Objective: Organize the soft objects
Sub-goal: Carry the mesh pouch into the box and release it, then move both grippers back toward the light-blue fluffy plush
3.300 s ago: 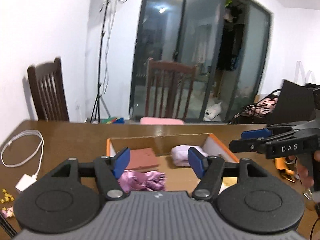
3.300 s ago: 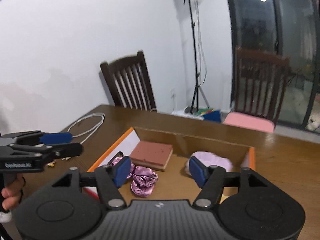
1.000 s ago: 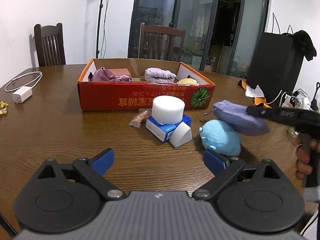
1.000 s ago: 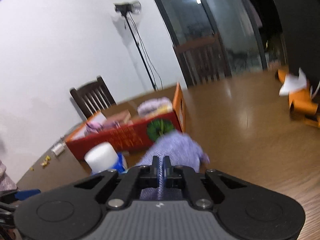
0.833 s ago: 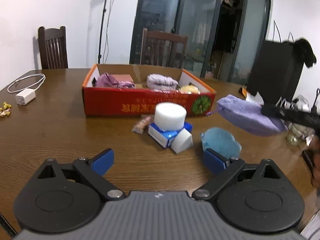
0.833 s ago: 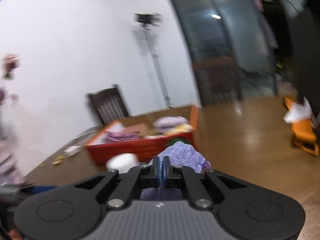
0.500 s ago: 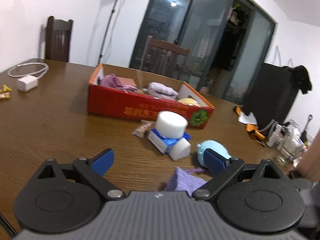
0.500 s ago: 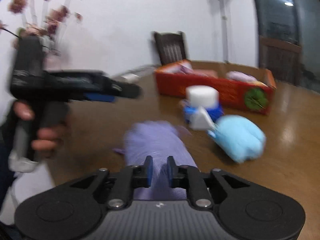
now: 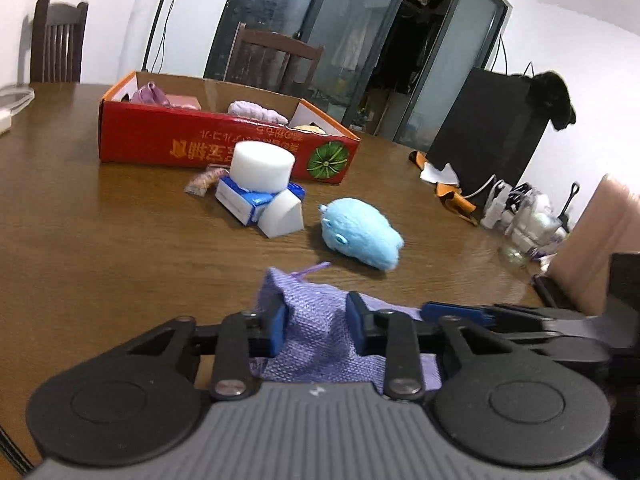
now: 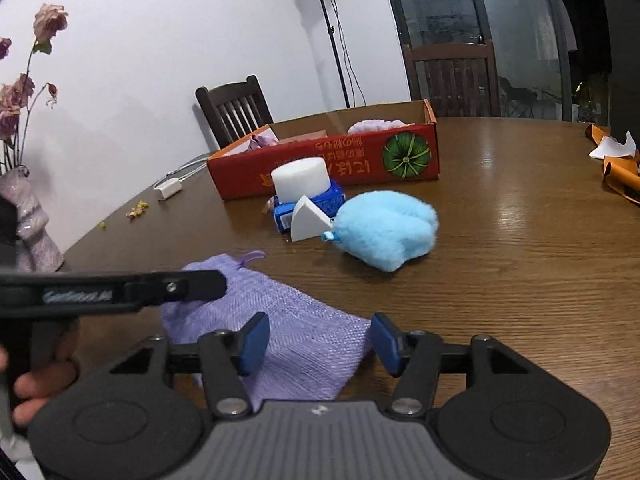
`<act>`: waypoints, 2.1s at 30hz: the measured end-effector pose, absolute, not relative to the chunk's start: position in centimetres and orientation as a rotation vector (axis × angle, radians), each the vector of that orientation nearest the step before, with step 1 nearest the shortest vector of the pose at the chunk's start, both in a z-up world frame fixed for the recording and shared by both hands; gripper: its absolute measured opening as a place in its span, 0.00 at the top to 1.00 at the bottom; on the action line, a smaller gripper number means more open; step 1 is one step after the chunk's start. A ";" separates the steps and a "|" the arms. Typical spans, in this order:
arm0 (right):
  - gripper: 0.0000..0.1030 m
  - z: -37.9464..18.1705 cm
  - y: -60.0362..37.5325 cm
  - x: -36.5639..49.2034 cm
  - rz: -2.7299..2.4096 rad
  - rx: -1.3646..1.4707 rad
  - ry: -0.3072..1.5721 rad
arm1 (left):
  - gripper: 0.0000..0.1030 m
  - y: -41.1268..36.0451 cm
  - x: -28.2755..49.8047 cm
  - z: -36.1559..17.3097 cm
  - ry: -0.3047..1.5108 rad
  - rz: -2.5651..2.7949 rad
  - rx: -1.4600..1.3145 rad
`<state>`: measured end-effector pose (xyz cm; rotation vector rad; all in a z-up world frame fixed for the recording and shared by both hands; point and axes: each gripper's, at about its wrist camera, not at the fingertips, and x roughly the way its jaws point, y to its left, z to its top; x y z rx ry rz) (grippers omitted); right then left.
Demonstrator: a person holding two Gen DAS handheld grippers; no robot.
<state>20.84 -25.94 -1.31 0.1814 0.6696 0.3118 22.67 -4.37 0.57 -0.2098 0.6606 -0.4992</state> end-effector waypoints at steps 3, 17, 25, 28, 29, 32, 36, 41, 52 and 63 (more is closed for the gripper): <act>0.47 -1.8 -25.5 20.7 0.303 0.186 0.671 | 0.74 -3.4 22.1 0.0 0.661 -0.488 -0.288; 0.96 1.2 -23.6 20.7 0.331 0.057 0.565 | 0.90 -1.9 23.3 2.6 0.581 -0.606 -0.390; 0.96 9.3 -22.9 32.4 0.473 0.046 0.419 | 0.91 -0.3 33.6 10.7 0.422 -0.569 -0.332; 0.96 10.7 -21.5 40.2 0.524 0.080 0.456 | 0.91 0.5 39.3 12.1 0.444 -0.505 -0.307; 0.96 10.7 -20.9 42.4 0.537 0.081 0.480 | 0.90 0.7 41.4 12.2 0.457 -0.487 -0.297; 0.96 9.3 -18.6 49.5 0.563 0.068 0.590 | 0.90 1.1 47.0 10.5 0.541 -0.368 -0.251; 0.94 4.9 -15.6 55.5 0.560 -0.010 0.756 | 0.86 0.9 50.5 6.4 0.669 -0.240 -0.140; 0.78 1.7 -15.1 57.2 0.563 0.005 0.876 | 0.64 1.4 50.5 4.9 0.678 -0.240 -0.119; 0.50 9.6 -22.0 50.4 0.498 0.007 0.706 | 0.26 1.4 44.1 12.6 0.487 -0.178 0.023; 0.31 15.2 -30.0 37.6 0.380 0.024 0.507 | 0.10 -0.7 31.8 15.6 0.350 -0.237 0.013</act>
